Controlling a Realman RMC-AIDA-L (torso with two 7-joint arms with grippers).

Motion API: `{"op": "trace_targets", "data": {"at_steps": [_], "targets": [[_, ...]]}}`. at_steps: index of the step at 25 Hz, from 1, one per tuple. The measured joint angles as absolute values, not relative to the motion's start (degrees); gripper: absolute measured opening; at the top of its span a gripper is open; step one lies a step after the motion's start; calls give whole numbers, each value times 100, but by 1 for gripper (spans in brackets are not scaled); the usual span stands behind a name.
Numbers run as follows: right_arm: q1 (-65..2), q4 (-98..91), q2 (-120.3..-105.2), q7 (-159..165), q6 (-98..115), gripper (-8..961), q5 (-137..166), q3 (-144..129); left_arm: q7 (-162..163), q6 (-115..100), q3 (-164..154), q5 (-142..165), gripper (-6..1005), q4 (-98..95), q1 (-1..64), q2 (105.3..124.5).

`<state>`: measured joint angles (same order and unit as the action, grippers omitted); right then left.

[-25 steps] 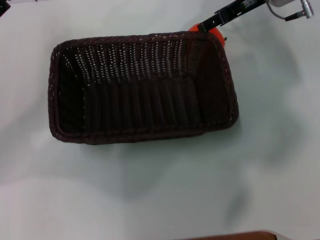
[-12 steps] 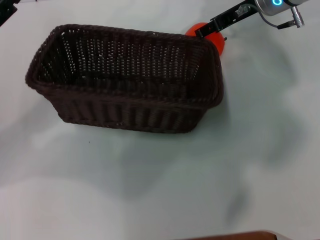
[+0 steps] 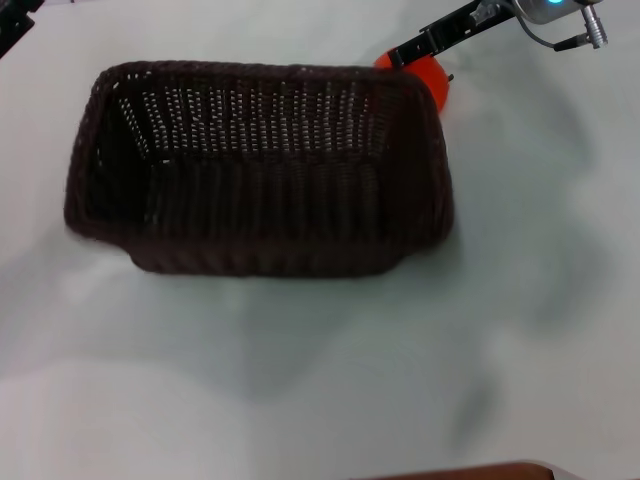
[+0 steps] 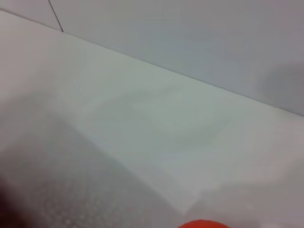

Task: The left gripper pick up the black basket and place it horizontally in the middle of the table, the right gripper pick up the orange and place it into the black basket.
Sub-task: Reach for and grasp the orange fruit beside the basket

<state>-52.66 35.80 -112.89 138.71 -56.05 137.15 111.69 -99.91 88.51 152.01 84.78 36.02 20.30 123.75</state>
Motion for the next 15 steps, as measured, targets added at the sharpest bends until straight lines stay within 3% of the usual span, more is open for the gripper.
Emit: {"op": "trace_targets", "data": {"at_steps": [15], "targets": [[-5291, 3450, -11346, 13746, -5583, 792, 13695, 11213, -9978, 8811, 15209, 8455, 878, 3600, 2021, 12375]]}}
